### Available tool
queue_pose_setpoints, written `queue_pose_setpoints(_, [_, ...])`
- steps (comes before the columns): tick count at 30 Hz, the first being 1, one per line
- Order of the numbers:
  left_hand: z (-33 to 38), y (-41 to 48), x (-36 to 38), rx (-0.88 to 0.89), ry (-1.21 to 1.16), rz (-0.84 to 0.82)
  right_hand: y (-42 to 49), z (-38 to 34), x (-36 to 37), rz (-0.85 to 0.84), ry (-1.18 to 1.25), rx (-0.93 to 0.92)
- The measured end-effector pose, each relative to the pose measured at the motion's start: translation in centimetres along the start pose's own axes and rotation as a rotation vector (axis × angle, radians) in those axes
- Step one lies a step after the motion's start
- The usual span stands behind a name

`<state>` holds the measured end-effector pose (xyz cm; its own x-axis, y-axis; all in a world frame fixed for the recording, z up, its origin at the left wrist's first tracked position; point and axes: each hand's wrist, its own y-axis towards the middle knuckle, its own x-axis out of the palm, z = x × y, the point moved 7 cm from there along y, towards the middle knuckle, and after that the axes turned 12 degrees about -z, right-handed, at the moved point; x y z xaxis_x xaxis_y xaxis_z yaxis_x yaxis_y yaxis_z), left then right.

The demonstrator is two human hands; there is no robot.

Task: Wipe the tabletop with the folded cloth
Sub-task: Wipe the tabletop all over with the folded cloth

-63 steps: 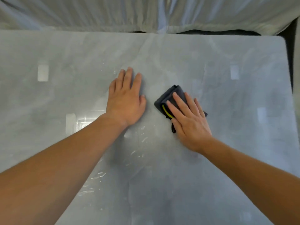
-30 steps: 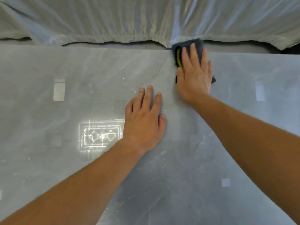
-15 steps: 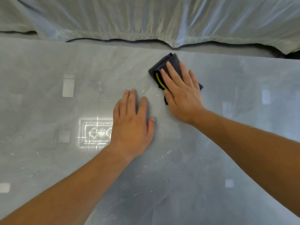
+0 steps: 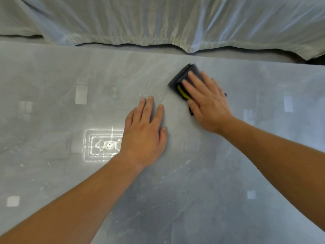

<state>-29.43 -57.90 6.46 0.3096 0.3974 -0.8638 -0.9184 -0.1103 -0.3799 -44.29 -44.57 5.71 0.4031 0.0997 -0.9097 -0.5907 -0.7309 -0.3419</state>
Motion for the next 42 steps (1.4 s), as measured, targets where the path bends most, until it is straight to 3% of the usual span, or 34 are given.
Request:
queue_pose_setpoints(4, [-0.2, -0.2, -0.1, 0.026, -0.078, -0.011, -0.1, -0.5, -0.3, 0.106, 0.168, 0.317])
queue_pose_setpoints(7, [-0.3, -1.4, -0.3, 0.045, -0.132, 0.006, -3.9, -5.0, 2.3, 0.053, 0.084, 0.133])
queue_pose_setpoints(10, [-0.3, -3.5, 0.2, 0.045, -0.102, 0.013, -6.4, -4.5, 3.4, -0.017, 0.038, -0.018])
queue_pose_setpoints(13, [-0.1, -4.9, 1.3, 0.048, -0.056, -0.023, -5.1, -0.7, 1.8, 0.070, 0.159, 0.234])
queue_pose_setpoints(16, [-0.3, -5.0, 1.8, 0.047, -0.029, -0.049, -5.4, -2.1, 2.0, 0.141, 0.247, 0.429])
queue_pose_setpoints(19, [-0.5, -4.8, 1.3, 0.047, -0.049, -0.051, -8.6, -6.8, 4.7, 0.085, 0.118, 0.201])
queue_pose_setpoints(22, [-0.8, -4.9, 1.2, 0.072, -0.065, -0.101, -9.8, -6.1, 5.1, 0.025, 0.062, 0.055])
queue_pose_setpoints(25, [-1.2, -5.1, 1.4, 0.109, -0.052, -0.112, -7.7, -2.9, 3.2, 0.094, 0.160, 0.259])
queue_pose_setpoints(28, [-1.1, -6.1, 1.7, 0.127, -0.027, -0.100, -8.0, -4.3, 3.6, 0.132, 0.225, 0.397])
queue_pose_setpoints(32, [0.1, -8.6, 2.3, 0.152, -0.025, -0.090, -13.6, -9.5, 7.3, 0.045, 0.069, 0.082])
queue_pose_setpoints(35, [0.9, -10.6, 3.2, 0.167, -0.007, -0.111, -14.6, -7.9, 7.1, 0.001, -0.003, -0.083])
queue_pose_setpoints(37, [1.3, -11.5, 3.9, 0.177, 0.014, -0.120, -13.5, -5.2, 5.9, 0.061, 0.054, 0.043])
queue_pose_setpoints(40, [1.6, -12.5, 4.7, 0.185, 0.026, -0.128, -13.4, -4.5, 5.8, 0.152, 0.233, 0.386])
queue_pose_setpoints(42, [1.6, -13.0, 4.6, 0.187, 0.025, -0.120, -15.1, -7.9, 7.3, 0.182, 0.213, 0.378])
